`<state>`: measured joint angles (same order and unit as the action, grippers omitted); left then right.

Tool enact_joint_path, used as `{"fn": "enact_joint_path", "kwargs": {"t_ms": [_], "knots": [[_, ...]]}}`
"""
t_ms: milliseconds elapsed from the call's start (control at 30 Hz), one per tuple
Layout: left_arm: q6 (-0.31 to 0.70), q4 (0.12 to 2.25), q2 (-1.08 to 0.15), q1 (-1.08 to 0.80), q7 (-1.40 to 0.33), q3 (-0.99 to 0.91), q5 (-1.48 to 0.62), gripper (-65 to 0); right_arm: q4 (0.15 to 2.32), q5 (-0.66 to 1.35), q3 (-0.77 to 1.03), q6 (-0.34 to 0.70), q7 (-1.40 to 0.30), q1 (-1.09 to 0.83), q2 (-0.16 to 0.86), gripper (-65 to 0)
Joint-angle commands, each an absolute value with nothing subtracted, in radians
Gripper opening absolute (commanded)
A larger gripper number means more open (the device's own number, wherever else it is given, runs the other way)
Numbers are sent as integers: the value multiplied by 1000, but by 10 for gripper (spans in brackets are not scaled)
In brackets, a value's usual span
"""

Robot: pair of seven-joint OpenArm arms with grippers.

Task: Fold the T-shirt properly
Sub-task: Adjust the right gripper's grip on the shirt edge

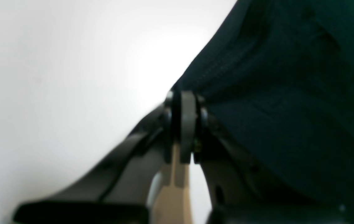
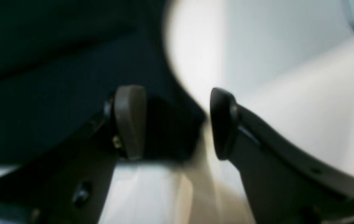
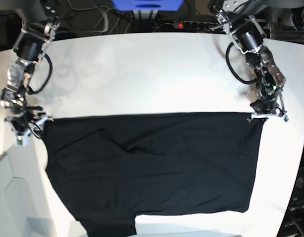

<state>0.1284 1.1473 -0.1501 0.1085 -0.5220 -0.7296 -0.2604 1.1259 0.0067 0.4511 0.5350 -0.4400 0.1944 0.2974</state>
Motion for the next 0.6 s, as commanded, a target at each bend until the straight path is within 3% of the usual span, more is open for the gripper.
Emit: {"fn": "enact_joint_path", "kwargs": {"t_ms": [0, 433, 567], "knots": [[111, 1144, -156, 101, -581, -730, -234, -637, 1145, 19, 456, 530, -415, 208, 309, -313], [111, 1148, -156, 84, -581, -730, -234, -637, 1136, 19, 453, 532, -415, 148, 311, -320], [111, 1155, -156, 61, -581, -730, -234, -637, 1136, 19, 455, 532, -415, 137, 312, -402]]}}
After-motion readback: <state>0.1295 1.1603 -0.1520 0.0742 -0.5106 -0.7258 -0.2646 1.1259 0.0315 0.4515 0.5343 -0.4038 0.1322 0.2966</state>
